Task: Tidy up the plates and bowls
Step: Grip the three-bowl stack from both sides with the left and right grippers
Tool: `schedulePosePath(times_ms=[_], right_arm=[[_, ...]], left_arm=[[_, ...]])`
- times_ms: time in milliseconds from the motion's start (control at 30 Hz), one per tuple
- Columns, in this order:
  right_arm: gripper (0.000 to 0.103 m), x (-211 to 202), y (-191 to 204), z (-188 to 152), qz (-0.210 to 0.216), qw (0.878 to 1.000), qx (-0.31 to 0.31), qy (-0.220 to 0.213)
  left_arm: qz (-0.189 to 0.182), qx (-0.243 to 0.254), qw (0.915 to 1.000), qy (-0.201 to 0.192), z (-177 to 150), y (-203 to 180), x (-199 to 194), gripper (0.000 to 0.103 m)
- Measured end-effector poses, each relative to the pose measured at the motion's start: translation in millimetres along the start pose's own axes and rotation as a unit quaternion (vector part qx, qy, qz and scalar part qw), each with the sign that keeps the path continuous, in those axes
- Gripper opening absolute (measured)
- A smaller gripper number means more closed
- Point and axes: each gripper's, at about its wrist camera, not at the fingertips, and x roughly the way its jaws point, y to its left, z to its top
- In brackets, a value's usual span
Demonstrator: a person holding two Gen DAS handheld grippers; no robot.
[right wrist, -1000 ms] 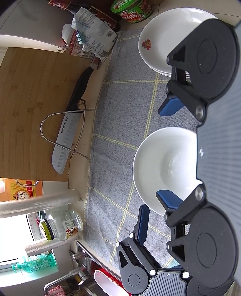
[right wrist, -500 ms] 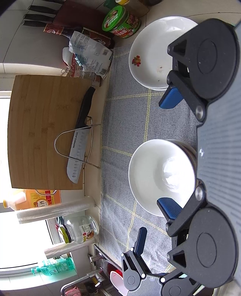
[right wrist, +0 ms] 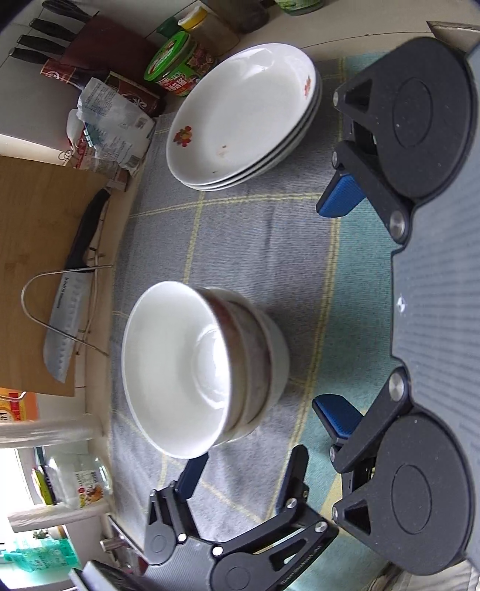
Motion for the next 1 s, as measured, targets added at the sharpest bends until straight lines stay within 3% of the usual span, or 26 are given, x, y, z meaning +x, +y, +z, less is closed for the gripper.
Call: schedulePosePath(times_ms=[300, 533, 633, 833, 1000], right_arm=[[0.103, 38.3, -18.7, 20.2, 0.055, 0.995, -0.084, -0.015], [0.103, 51.7, -36.9, 29.0, 0.124, 0.98, -0.151, -0.033], [0.103, 57.0, -45.6, 32.6, 0.152, 0.977, -0.147, -0.026], [0.103, 56.5, -43.4, 32.3, 0.154, 0.975, -0.155, -0.032], [0.103, 57.0, -44.0, 32.9, 0.152, 0.977, -0.149, -0.032]], left_arm=[[0.033, -0.04, 0.9985, 0.018, 8.1, -3.6, 9.3, 0.102], [0.074, -0.091, 0.993, 0.01, 10.9, -8.5, 12.3, 0.103], [0.088, -0.107, 0.9903, 0.011, 11.2, -10.8, 12.4, 0.103], [0.092, -0.112, 0.9894, 0.014, 13.2, -11.4, 14.0, 0.103], [0.076, -0.072, 0.9945, 0.005, 15.3, -12.2, 15.0, 0.103]])
